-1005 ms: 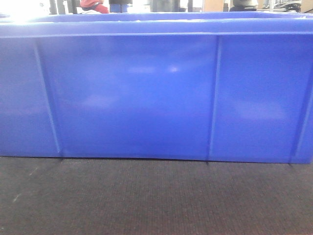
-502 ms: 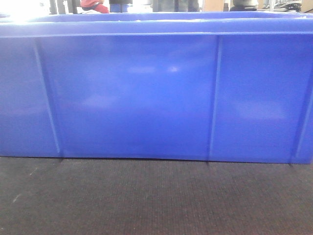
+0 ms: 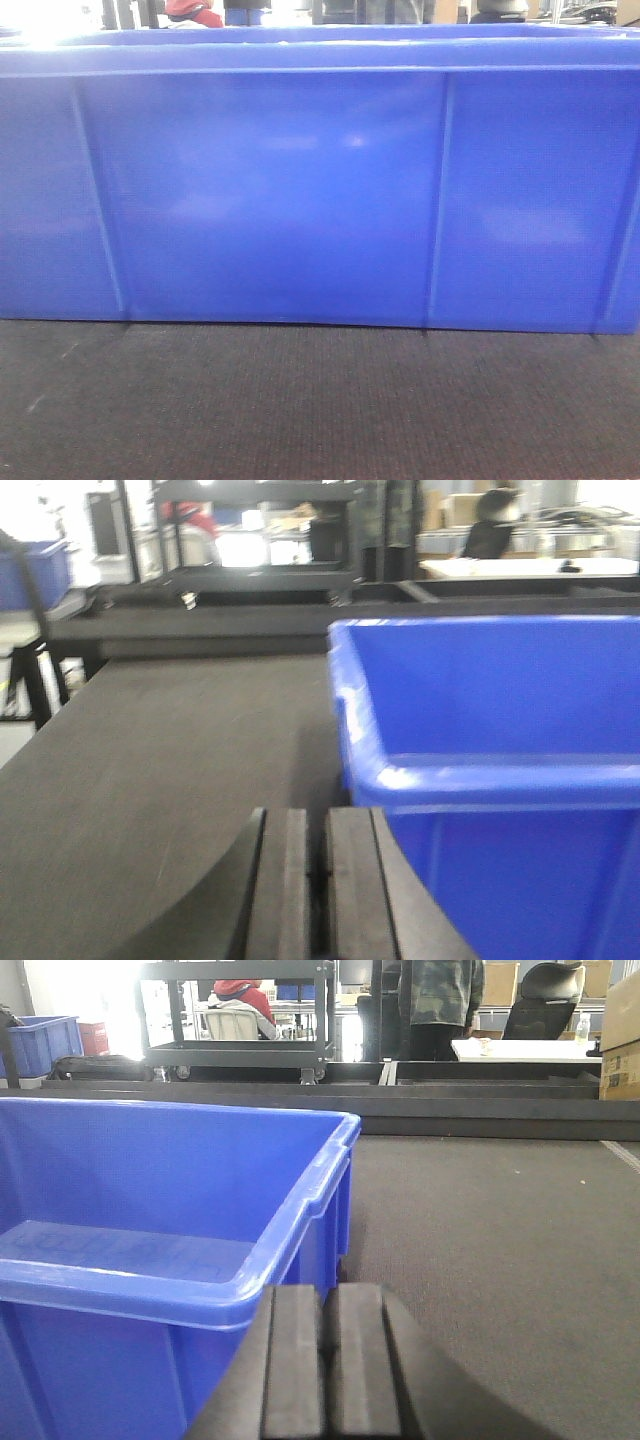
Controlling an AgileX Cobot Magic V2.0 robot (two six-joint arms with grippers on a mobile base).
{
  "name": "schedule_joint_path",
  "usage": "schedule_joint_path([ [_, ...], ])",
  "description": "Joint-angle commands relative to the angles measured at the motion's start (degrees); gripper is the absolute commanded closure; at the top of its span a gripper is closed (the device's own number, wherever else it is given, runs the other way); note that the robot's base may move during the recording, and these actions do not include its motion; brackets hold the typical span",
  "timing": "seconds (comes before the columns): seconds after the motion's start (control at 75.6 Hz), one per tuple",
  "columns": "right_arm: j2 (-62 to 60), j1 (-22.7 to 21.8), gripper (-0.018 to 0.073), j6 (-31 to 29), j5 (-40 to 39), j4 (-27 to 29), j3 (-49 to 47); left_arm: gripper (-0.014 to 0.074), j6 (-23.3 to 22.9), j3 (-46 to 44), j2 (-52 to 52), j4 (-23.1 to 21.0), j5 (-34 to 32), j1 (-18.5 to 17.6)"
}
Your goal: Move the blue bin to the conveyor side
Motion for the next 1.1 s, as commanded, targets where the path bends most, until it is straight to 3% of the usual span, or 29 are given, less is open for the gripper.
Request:
schedule_joint_path([
  [0.0,-0.33,0.10,0.0627,0.03,-1.52,-0.61,0.11,0.0602,-0.01,3.19,-1.33,-2.39,-2.21,2.55],
  [0.119,-0.33,0.10,0.0627,0.03,-1.52,-0.61,0.11,0.0602,-0.01,10.05,-1.33,-3.81,-8.27,5.36],
  [0.278,-0.33,0.10,0.0627,0.03,-1.52,-0.61,0.11,0.0602,-0.01,16.83,-1.33,-4.35,-22.34,6.73],
  [0.317,-0.33,0.10,0.0627,0.03,-1.52,-0.61,0.11,0.0602,-0.01,16.83,-1.33,-4.24,-19.18,6.73],
  [1.084,-0.33,0.10,0.0627,0.03,-1.52,-0.61,0.11,0.0602,-0.01,16.83,-1.33,-4.23,-19.66,6.73],
])
